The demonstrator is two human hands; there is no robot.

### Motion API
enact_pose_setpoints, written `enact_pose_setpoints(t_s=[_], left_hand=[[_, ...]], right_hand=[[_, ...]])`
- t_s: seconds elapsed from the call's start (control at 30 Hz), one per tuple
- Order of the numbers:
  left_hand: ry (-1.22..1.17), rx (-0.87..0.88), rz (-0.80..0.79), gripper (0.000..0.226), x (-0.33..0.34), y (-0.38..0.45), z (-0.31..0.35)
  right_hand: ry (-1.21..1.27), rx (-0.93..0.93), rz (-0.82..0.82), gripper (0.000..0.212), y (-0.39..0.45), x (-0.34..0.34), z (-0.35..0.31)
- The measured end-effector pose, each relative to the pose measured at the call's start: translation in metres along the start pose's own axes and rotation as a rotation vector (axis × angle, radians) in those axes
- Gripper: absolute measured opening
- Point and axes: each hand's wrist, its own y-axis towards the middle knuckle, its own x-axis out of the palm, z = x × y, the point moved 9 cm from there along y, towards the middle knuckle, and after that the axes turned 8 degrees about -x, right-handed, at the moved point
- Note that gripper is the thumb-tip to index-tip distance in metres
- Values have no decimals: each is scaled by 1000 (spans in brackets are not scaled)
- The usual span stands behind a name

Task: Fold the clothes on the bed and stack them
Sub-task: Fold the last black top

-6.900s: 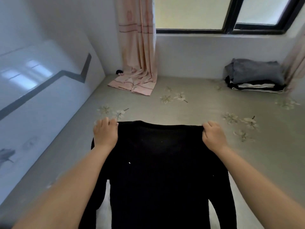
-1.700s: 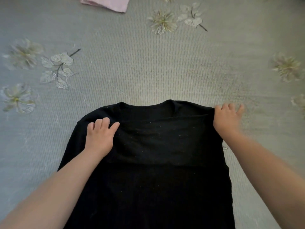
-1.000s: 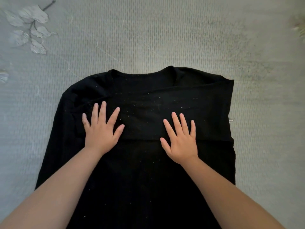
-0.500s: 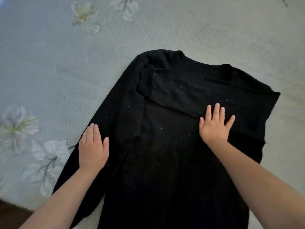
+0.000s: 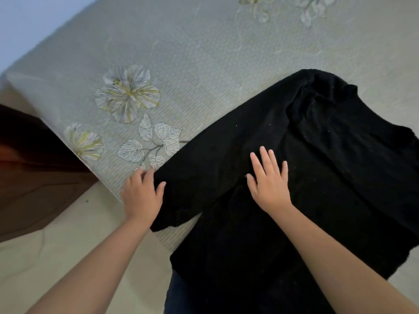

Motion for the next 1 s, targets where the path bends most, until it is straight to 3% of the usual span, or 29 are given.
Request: enact_pose_setpoints(t_s=[0.1, 0.2, 0.33, 0.47, 0.57, 0.67, 0.77, 0.83, 0.9, 1.0], left_hand=[[-261, 67, -56, 15, -9, 9, 9], [-672, -59, -11, 12, -37, 28, 19], [-911, 23, -108, 10, -69, 51, 96], [-979, 217, -127, 9, -98, 55, 201], [-1015, 374, -251, 11, -97, 25, 292], [-964, 577, -414, 15, -74, -36, 386], [-789, 723, -830, 19, -12, -123, 453], [-572, 754, -1046, 32, 34, -171, 462], [-421, 733, -1019, 37, 64, -181, 451], [-170, 779, -680, 35, 72, -145, 424]], right_hand=[[8, -11, -207, 55, 10, 21, 3], [154, -16, -246, 52, 13, 13, 5], [371, 62, -157, 49, 5, -19, 30], [497, 294, -12, 48, -34, -47, 86], [562, 487, 100, 47, -94, -61, 132], [603, 675, 238, 44, -166, -67, 172], [631, 834, 289, 41, -230, -51, 197], [651, 900, 279, 40, -259, -34, 205], [650, 931, 284, 39, -273, -21, 212], [620, 913, 346, 43, -263, -20, 223]])
